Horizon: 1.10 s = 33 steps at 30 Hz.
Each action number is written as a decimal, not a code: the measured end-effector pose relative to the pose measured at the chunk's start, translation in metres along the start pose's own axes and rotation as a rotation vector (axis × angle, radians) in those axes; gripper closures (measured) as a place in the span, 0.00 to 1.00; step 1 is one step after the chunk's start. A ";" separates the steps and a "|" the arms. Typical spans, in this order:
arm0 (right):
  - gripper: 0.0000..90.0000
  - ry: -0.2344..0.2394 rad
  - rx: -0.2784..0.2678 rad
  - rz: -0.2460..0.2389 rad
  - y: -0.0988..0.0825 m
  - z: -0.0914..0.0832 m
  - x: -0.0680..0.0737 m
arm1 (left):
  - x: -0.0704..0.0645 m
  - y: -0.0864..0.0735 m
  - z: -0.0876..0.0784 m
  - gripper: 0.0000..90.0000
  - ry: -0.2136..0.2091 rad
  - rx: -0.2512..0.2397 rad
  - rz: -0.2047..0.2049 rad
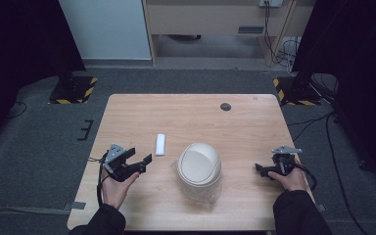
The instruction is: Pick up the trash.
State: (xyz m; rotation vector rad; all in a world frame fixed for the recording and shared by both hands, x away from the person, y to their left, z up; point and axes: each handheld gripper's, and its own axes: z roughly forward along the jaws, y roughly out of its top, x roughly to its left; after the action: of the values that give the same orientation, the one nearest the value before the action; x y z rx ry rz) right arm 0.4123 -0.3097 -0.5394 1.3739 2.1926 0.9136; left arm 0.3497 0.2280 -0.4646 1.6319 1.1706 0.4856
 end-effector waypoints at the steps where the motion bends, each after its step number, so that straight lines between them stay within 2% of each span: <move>1: 0.01 0.000 0.000 0.000 0.000 0.000 0.000 | -0.002 0.002 -0.002 0.25 -0.005 -0.011 0.003; 2: 0.01 0.000 0.000 0.000 0.000 0.000 0.000 | -0.002 0.002 -0.002 0.25 -0.005 -0.011 0.003; 3: 0.01 0.000 0.000 0.000 0.000 0.000 0.000 | -0.006 0.006 -0.005 0.25 -0.014 -0.039 0.002; 7: 0.01 0.000 0.000 0.000 0.000 0.000 0.000 | -0.012 0.010 -0.008 0.25 -0.033 -0.062 0.000; 17: 0.01 0.000 0.000 0.001 0.000 0.000 0.000 | -0.040 0.023 -0.015 0.26 -0.105 -0.116 0.037; 25: 0.01 0.000 -0.001 0.001 0.000 0.000 0.000 | -0.060 0.028 -0.017 0.26 -0.159 -0.125 0.062; 33: 0.01 0.000 -0.001 0.000 0.000 0.000 0.000 | -0.076 0.030 -0.016 0.24 -0.202 -0.112 0.086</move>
State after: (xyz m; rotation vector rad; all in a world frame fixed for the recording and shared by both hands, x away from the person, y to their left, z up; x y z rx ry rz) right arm 0.4123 -0.3097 -0.5395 1.3739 2.1923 0.9143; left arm 0.3171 0.1700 -0.4149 1.5987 0.9117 0.4222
